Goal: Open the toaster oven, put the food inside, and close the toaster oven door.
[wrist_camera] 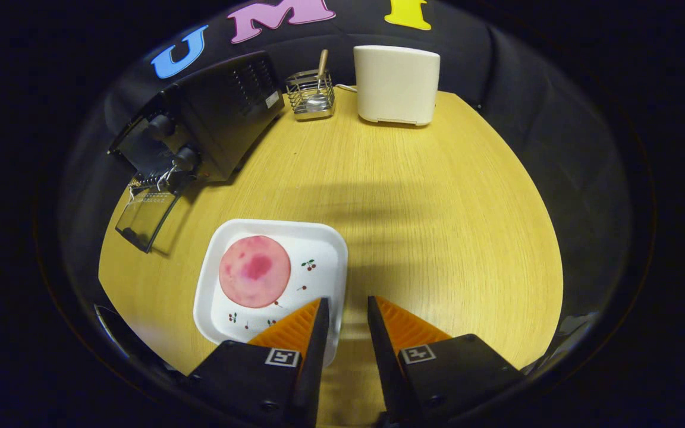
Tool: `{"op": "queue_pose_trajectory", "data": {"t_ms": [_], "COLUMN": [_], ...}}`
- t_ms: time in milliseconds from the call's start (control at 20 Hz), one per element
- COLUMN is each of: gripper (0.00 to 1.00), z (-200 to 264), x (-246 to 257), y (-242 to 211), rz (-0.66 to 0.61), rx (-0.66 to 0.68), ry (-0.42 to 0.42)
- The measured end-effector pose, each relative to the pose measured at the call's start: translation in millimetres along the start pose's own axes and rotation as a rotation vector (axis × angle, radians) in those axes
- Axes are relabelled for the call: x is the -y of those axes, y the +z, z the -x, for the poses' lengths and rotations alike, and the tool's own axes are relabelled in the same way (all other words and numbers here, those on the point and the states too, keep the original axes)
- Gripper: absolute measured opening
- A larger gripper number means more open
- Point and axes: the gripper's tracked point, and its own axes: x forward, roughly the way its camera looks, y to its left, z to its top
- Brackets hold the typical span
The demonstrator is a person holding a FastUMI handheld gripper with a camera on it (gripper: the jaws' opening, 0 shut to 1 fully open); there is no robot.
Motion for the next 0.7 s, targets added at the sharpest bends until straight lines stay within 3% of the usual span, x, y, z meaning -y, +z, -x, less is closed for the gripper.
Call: {"op": "queue_pose_trajectory", "data": {"t_ms": [150,250,300,450,700], "gripper": [0.24,0.21,0.12,0.07,0.05], "z": [-0.7,-5.8,3.3,-0.4,-1.7], "x": [7.4,8.2,7.3,7.3,6.3], "y": [-0.3,-0.3,0.5,0.6,1.1], "rz": [-0.068,-0.106,-0.122,-0.175,-0.257], "rx": [-0.015,-0.011,-0.004,-0.007,-0.032], "ry": [0.009,0.042,0.052,0.114,0.160]}}
